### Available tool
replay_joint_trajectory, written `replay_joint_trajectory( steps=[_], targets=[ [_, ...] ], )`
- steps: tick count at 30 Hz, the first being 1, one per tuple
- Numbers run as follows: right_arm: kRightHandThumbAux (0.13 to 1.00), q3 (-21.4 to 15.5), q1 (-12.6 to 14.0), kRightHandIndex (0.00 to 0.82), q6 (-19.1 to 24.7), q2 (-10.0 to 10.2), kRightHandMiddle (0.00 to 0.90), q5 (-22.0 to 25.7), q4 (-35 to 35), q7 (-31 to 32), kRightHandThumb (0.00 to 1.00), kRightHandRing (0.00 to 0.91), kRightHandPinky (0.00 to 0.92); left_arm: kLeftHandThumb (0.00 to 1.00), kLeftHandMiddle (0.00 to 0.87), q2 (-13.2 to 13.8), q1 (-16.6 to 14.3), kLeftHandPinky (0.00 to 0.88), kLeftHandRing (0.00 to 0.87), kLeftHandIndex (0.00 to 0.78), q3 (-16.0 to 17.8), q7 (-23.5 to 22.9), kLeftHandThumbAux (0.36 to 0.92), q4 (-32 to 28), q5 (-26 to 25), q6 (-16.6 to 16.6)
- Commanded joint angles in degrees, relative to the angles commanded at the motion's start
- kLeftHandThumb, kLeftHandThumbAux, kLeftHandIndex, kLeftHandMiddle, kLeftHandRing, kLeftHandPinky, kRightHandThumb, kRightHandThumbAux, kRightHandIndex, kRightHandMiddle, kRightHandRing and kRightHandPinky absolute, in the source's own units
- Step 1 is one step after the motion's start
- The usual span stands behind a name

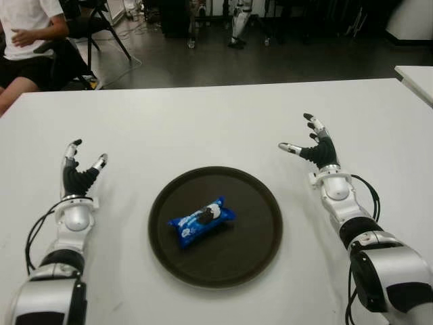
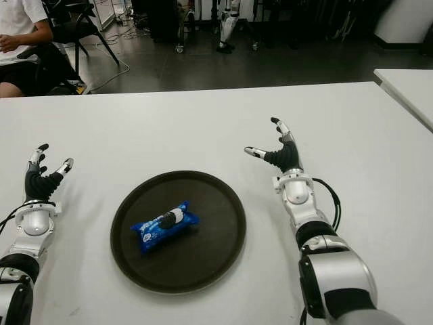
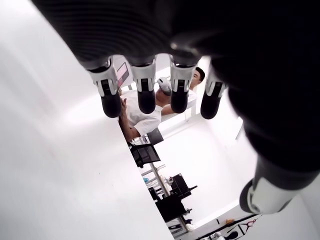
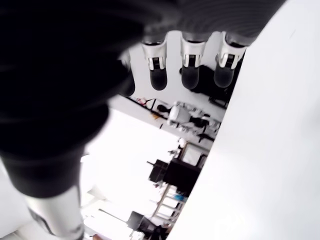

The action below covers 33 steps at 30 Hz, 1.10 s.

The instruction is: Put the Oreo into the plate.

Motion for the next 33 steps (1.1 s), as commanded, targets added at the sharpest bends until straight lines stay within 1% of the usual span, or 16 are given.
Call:
replay_joint_trajectory(
  steps=[1, 4, 6, 7, 10, 13, 17, 19, 21, 23, 28, 31, 33],
  targets=[
    [0.757, -0.16, -0.02, 0.036, 0.09, 0.05, 0.016, 0.15, 0.03, 0.10, 0.000, 0.000, 0.000, 0.000, 0.000, 0.02, -0.02, 0.000, 0.000, 0.000, 0.00, -0.05, 0.559, 0.00, 0.02, 0.03],
    [0.754, -5.06, -0.04, 0.037, 1.92, 1.58, 0.018, 5.99, 0.97, 4.49, 0.000, 0.000, 0.000, 0.000, 0.000, 0.09, 0.03, 0.000, 0.000, 0.000, 0.12, -0.45, 0.564, -0.03, -0.08, 0.27],
    [0.752, -6.31, -0.06, 0.036, 2.43, 1.92, 0.017, 7.34, 1.17, 5.69, 0.000, 0.000, 0.000, 0.000, 0.000, 0.08, 0.06, 0.000, 0.000, 0.000, 0.19, -0.55, 0.569, -0.05, -0.11, 0.31],
    [0.752, -6.44, -0.10, 0.035, 2.49, 1.94, 0.016, 7.41, 1.15, 5.88, 0.000, 0.000, 0.000, 0.000, 0.000, 0.11, 0.05, 0.000, 0.000, 0.000, 0.21, -0.60, 0.571, -0.05, -0.12, 0.33],
    [0.755, -9.45, 0.52, 0.026, 5.04, 3.23, 0.008, 10.13, 2.03, 5.18, 0.000, 0.000, 0.000, 0.000, 0.000, -0.23, 0.13, 0.000, 0.000, 0.000, 0.74, -1.41, 0.577, -0.27, -0.91, 0.12],
    [0.763, -10.86, 0.40, 0.019, 7.03, 3.60, 0.002, 11.04, 2.50, 4.32, 0.000, 0.000, 0.000, 0.000, 0.000, -0.38, 0.17, 0.000, 0.000, 0.000, 1.10, -2.06, 0.584, -0.39, -1.45, 0.06],
    [0.772, -11.48, 0.27, 0.014, 8.29, 3.78, 0.000, 11.18, 2.74, 3.46, 0.000, 0.000, 0.000, 0.000, 0.000, -0.41, 0.21, 0.000, 0.000, 0.000, 1.32, -2.51, 0.590, -0.43, -1.98, 0.16],
    [0.774, -10.92, 0.32, 0.009, 8.95, 3.69, 0.000, 10.07, 2.88, 1.85, 0.000, 0.000, 0.000, 0.000, 0.000, -0.51, 0.14, 0.000, 0.000, 0.000, 1.43, -2.51, 0.595, -0.42, -2.21, 0.35],
    [0.752, -10.31, 0.45, 0.004, 9.37, 3.48, 0.000, 9.10, 3.02, 0.91, 0.000, 0.000, 0.000, 0.000, 0.000, -0.59, 0.09, 0.000, 0.000, 0.000, 1.38, -2.25, 0.601, -0.42, -2.18, 0.48],
    [0.727, -10.34, 0.64, 0.002, 9.42, 3.37, 0.000, 9.02, 3.09, 1.26, 0.000, 0.000, 0.000, 0.000, 0.001, -0.58, 0.15, 0.000, 0.000, 0.000, 1.20, -1.92, 0.602, -0.42, -1.95, 0.42],
    [0.674, -10.09, 1.19, 0.000, 9.32, 2.92, 0.000, 8.68, 3.44, 2.15, 0.000, 0.000, 0.000, 0.000, 0.020, -0.56, 0.19, 0.000, 0.000, 0.000, 0.83, -1.39, 0.588, -0.09, -1.43, 0.54],
    [0.649, -9.87, 1.57, 0.000, 9.16, 2.66, 0.000, 8.28, 3.74, 2.42, 0.000, 0.000, 0.000, 0.000, 0.018, -0.36, 0.04, 0.000, 0.000, 0.000, 1.23, -2.02, 0.582, 1.14, -1.82, 1.27],
    [0.634, -9.64, 1.75, 0.000, 9.08, 2.57, 0.000, 7.88, 3.90, 2.34, 0.000, 0.000, 0.000, 0.000, 0.016, -0.42, -0.04, 0.000, 0.000, 0.000, 1.59, -2.29, 0.590, 1.36, -2.25, 1.54]
  ],
)
